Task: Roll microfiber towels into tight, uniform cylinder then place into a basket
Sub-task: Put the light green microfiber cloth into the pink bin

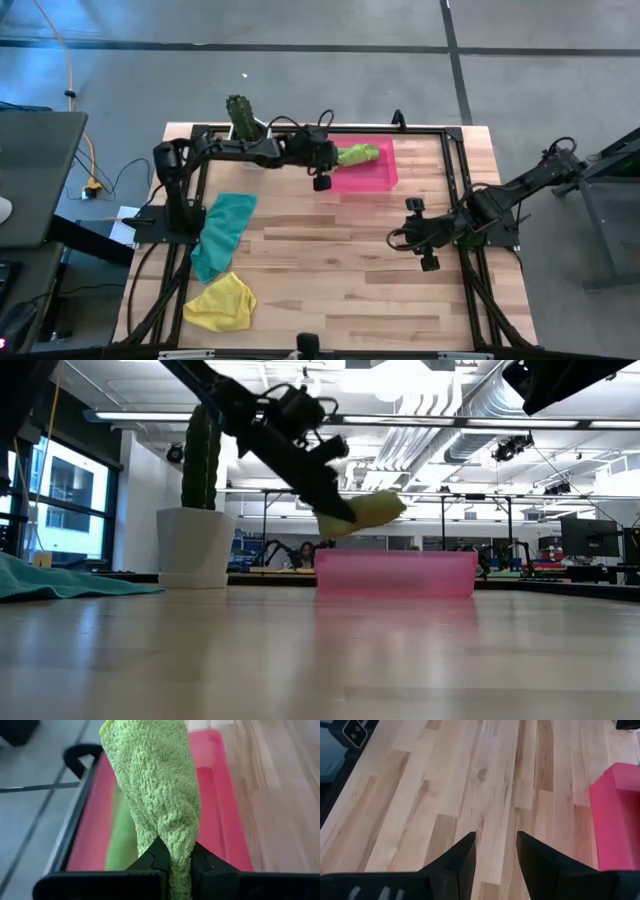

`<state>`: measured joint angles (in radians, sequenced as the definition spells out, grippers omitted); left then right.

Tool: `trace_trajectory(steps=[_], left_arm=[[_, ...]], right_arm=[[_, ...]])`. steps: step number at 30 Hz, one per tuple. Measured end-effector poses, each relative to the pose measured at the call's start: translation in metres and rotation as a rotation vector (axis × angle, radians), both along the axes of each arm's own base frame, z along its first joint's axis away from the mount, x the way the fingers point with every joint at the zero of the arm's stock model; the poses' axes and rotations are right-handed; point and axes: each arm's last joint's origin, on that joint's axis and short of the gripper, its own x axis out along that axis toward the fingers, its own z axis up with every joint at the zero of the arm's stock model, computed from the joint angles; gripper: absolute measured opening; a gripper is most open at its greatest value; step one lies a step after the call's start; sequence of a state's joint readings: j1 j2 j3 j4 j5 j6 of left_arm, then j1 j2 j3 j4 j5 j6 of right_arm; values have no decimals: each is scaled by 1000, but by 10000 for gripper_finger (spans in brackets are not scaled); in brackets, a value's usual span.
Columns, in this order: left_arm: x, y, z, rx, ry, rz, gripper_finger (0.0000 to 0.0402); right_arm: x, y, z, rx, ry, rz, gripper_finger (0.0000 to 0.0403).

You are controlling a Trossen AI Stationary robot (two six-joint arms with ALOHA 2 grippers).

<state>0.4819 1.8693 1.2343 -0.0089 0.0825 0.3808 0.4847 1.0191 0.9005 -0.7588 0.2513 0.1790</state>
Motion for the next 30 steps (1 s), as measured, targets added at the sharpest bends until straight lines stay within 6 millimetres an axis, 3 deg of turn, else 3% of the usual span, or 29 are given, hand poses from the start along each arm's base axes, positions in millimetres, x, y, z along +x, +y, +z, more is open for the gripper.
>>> trace_trajectory(steps=[10, 30], left_arm=[[3, 15, -40, 82, 104, -175, 8], [21, 49, -44, -44, 288, -165, 8]], right_arm=[[0, 0, 0, -2, 1, 3, 133], [0, 0, 0, -2, 0, 4, 133]])
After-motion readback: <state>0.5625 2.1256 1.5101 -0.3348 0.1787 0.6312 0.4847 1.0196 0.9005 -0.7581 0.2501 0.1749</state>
